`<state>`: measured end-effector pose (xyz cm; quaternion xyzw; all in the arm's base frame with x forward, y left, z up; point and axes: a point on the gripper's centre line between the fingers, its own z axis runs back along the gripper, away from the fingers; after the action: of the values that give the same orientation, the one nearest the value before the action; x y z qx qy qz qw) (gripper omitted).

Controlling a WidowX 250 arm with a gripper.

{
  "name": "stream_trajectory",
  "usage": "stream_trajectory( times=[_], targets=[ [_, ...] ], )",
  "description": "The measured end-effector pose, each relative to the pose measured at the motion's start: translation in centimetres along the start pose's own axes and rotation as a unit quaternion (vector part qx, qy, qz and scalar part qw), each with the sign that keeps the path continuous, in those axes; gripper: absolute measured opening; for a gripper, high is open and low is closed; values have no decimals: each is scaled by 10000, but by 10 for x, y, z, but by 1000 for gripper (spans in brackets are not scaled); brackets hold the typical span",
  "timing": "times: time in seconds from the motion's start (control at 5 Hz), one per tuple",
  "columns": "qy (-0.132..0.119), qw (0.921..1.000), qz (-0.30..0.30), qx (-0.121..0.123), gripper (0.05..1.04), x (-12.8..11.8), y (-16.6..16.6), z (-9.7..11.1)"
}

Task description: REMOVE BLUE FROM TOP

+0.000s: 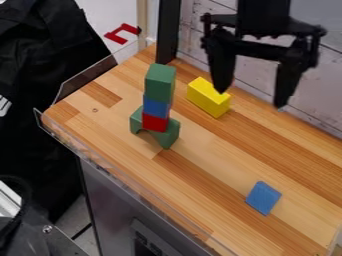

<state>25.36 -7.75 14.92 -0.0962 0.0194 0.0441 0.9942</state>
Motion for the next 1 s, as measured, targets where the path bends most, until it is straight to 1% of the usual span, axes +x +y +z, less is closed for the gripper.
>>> stream_trajectory(
  times=[0.2, 0.4, 0.6, 0.8, 1.0],
  targets=[
    [187, 9979, 208, 576, 1000, 6, 9, -6],
    [375, 9882, 522, 1387, 1000, 10, 13, -12],
    [410, 9873, 561, 1431, 1001, 9, 14, -12],
    [817, 9892, 680, 1005, 1000, 8, 15, -13],
    [891, 9886, 783, 927, 1000, 10, 20, -14]
  ],
)
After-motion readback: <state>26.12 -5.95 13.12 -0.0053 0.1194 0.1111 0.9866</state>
